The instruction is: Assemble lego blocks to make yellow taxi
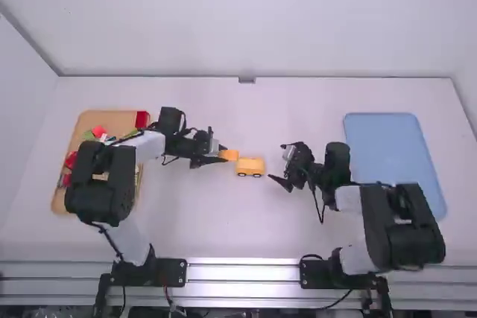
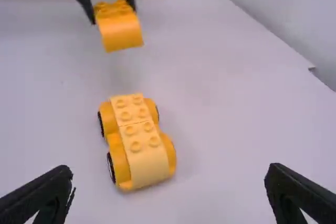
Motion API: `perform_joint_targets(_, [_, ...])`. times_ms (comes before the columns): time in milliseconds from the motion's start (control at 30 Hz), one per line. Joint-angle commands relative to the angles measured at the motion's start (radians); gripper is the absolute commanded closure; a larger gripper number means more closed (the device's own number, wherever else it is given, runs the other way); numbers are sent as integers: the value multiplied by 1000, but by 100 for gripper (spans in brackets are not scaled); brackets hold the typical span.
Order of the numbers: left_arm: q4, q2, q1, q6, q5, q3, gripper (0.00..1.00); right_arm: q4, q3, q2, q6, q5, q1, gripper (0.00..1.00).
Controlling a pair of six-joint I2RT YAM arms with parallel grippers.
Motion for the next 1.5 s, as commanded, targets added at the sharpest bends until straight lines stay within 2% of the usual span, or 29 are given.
perform_joint_targets(0, [50, -22, -64, -202, -104, 7, 90, 92, 20, 135, -4, -109, 3, 2])
perform_joint_targets(167, [74, -22, -130, -262, -176, 7, 91, 177, 111, 321, -5, -176, -1, 2])
perform_joint_targets(367, [77, -22, -143, -325, -143, 7, 93, 175, 326, 555, -53, -425, 9, 2])
perform_joint_targets(433, [87, -22, -151, -345, -145, 5, 94, 172, 361, 588, -37, -460, 9, 2])
perform_joint_targets(533, [188, -22, -168, -414, -184, -29, 95, 172, 427, 670, -23, -532, 9, 2])
perform_joint_targets(733, [372, -22, -184, -510, -198, -120, 95, 173, 429, 709, -43, -550, 19, 2])
perform_joint_targets(833, [476, -22, -182, -573, -212, -168, 94, 224, 402, 709, -90, -571, 42, 2])
perform_joint_targets(933, [504, -22, -179, -592, -225, -180, 94, 295, 385, 706, -19, -549, 56, 2])
perform_joint_targets(967, [504, -22, -179, -597, -232, -183, 94, 397, 365, 706, 121, -475, 77, 2])
perform_joint_targets(1033, [502, -22, -179, -590, -232, -183, 94, 471, 344, 706, 207, -386, 100, 2])
perform_joint_targets(1167, [489, -22, -179, -562, -231, -183, 96, 567, 278, 706, 212, -211, 134, 2])
perform_joint_targets(1333, [455, -22, -179, -490, -220, -183, 98, 545, 262, 706, 278, -157, 155, 2])
perform_joint_targets(1467, [452, -21, -179, -486, -220, -182, 98, 411, 325, 706, 248, -160, 174, 1])
